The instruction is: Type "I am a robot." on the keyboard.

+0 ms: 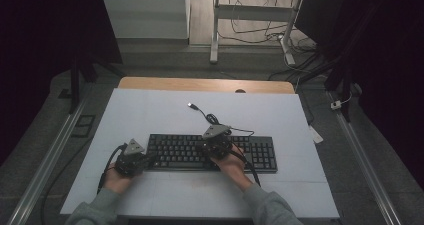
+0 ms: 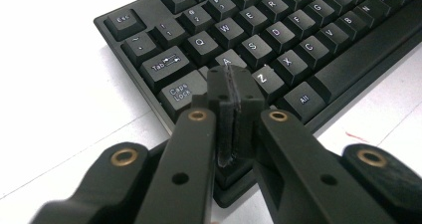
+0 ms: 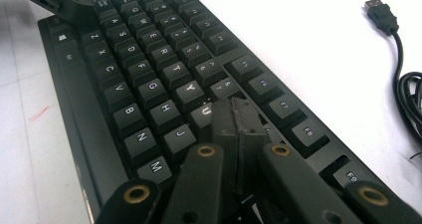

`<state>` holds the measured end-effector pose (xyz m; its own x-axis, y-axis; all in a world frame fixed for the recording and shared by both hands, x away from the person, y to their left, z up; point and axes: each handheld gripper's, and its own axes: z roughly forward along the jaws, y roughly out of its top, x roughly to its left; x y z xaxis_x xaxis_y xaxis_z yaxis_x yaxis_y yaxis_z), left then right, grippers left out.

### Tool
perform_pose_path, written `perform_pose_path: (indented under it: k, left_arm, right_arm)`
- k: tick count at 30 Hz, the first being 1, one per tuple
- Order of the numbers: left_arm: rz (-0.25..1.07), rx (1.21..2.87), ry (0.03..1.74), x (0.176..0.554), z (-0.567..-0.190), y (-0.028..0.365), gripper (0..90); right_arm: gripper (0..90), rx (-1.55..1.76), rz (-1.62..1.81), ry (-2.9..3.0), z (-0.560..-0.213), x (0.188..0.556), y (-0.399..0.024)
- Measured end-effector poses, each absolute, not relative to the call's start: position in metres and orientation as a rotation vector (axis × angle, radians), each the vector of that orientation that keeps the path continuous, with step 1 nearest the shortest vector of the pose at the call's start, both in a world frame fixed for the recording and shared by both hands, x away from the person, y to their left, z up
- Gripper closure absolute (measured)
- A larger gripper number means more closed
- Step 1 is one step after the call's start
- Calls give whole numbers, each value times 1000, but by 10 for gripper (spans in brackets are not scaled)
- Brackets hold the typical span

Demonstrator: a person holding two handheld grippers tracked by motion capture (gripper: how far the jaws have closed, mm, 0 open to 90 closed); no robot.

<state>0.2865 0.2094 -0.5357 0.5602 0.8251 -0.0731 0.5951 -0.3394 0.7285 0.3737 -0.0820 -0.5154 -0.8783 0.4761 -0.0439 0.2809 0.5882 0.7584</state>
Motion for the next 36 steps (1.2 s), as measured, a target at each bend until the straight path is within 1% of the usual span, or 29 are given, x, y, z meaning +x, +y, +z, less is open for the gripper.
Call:
perform_pose_path:
  k: [17,24,33,35,36]
  left_arm:
    - [398,2062,1136,286,-536,209,879]
    - [415,2026,1130,284,-532,211,864]
    - [417,1995,1135,283,-530,214,852]
    - [418,1991,1137,283,-530,214,832]
    - [418,1989,1137,283,-530,215,832]
  right_arm:
    - [896,626,1134,2585,-519,375,-79]
    - [896,624,1222,2532,-506,372,-87]
    - [894,645,1229,2518,-503,371,-102]
    - [798,643,1243,2511,-502,371,-108]
    - [798,643,1243,2511,-502,371,-108]
